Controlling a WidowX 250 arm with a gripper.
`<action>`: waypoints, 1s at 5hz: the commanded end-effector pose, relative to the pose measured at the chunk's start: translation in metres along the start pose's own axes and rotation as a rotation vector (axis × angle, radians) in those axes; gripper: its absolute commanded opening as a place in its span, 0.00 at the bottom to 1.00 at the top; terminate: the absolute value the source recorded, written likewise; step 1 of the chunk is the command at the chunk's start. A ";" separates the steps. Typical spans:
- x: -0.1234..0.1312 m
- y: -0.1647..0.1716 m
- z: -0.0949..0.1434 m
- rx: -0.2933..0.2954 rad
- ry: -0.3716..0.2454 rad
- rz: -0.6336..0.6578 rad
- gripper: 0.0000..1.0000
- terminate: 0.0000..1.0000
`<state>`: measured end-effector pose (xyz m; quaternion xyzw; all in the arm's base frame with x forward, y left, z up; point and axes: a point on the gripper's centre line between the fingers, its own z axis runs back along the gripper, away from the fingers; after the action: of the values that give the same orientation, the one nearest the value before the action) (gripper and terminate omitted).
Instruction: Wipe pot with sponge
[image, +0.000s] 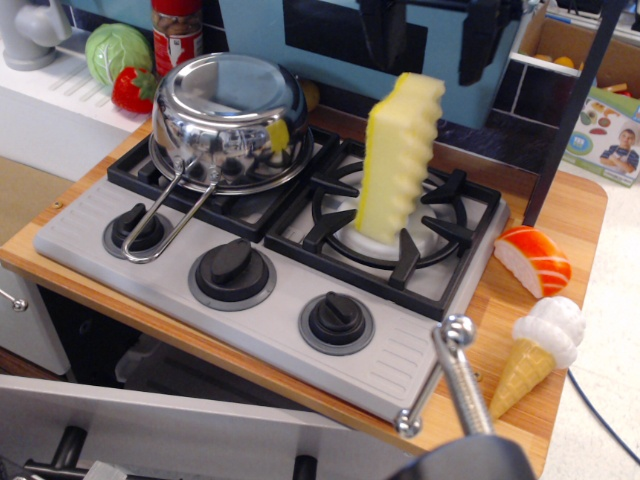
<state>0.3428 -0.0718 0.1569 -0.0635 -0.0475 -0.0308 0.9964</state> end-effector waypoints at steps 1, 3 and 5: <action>0.006 0.005 -0.001 0.047 -0.056 -0.044 1.00 0.00; 0.010 0.007 -0.020 0.010 -0.063 -0.025 1.00 0.00; 0.013 0.011 -0.040 0.026 -0.052 0.018 1.00 0.00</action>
<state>0.3580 -0.0656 0.1059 -0.0484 -0.0555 -0.0175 0.9971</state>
